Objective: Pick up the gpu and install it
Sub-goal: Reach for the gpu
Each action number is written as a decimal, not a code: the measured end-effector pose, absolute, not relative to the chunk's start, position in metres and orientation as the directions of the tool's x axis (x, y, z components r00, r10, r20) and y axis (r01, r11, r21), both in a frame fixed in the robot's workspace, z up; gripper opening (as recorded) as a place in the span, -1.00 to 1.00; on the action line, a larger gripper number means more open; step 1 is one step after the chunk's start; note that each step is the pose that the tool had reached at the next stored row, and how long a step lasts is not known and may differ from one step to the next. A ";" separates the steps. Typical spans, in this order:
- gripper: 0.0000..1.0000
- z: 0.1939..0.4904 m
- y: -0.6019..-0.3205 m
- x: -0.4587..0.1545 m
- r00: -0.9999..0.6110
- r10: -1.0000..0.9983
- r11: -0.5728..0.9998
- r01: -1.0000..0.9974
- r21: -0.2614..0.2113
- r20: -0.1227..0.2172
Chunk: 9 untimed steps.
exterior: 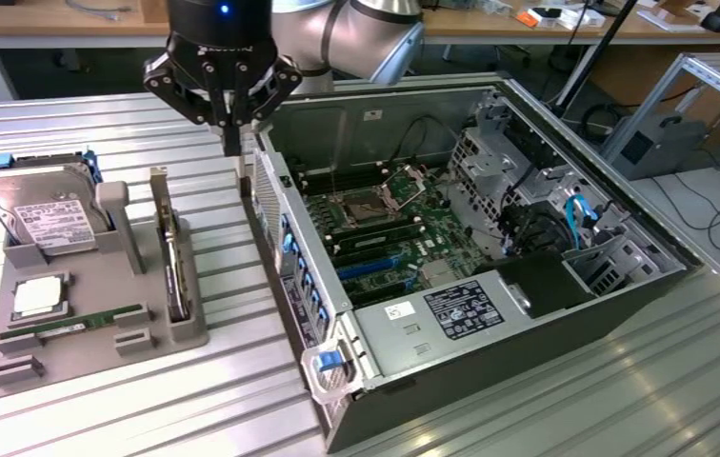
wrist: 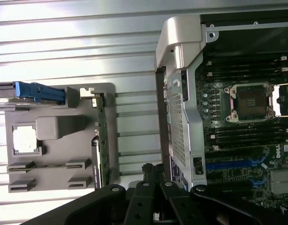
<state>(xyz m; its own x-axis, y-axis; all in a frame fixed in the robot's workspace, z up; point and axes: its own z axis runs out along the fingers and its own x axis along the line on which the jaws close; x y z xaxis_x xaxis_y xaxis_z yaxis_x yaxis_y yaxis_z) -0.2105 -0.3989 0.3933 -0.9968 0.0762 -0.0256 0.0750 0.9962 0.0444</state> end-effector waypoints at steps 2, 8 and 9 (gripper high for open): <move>-0.79 0.393 -0.399 -0.212 -0.997 0.076 0.996 0.075 0.044 -0.026; -0.79 0.393 -0.399 -0.218 -0.997 0.076 0.996 0.075 0.044 -0.026; -0.79 0.393 -0.399 -0.219 -0.997 0.076 0.996 0.075 0.044 -0.026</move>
